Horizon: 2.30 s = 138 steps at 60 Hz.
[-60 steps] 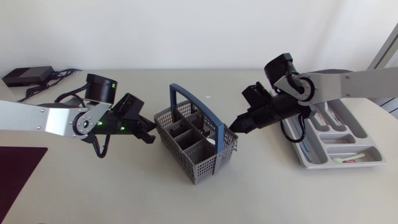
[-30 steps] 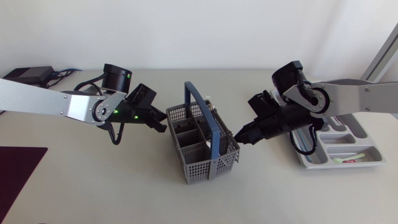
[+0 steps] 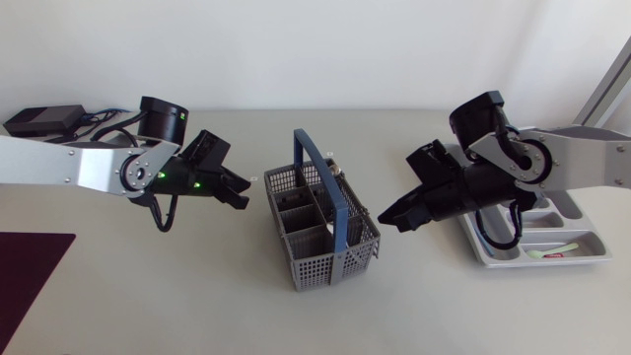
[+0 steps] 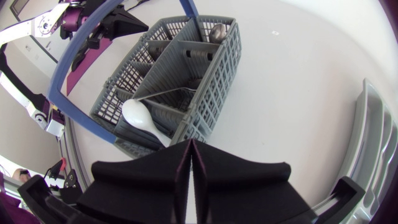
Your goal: Sort the cutlery from the basket into the organizer compartments.
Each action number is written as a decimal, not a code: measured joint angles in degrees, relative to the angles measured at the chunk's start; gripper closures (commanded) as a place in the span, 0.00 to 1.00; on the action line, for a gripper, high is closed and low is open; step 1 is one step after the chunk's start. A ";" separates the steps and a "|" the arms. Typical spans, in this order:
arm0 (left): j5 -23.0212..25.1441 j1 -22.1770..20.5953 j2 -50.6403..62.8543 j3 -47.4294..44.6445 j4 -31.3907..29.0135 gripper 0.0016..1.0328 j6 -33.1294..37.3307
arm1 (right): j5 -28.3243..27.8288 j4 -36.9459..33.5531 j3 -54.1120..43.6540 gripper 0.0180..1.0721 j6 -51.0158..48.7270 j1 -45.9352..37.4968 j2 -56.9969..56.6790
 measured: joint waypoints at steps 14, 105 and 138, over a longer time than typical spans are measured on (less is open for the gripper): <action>0.00 -3.50 -1.20 -1.44 -0.28 0.97 0.00 | 0.46 -0.20 -2.34 0.95 -0.42 0.15 -0.92; -0.42 -5.79 -11.63 -1.79 -9.44 0.97 -0.83 | 14.69 1.05 -2.36 0.79 -0.26 18.32 -9.46; 0.00 -6.99 -16.48 -6.49 -10.84 0.97 0.68 | 16.61 3.15 0.42 0.69 -4.48 20.24 0.48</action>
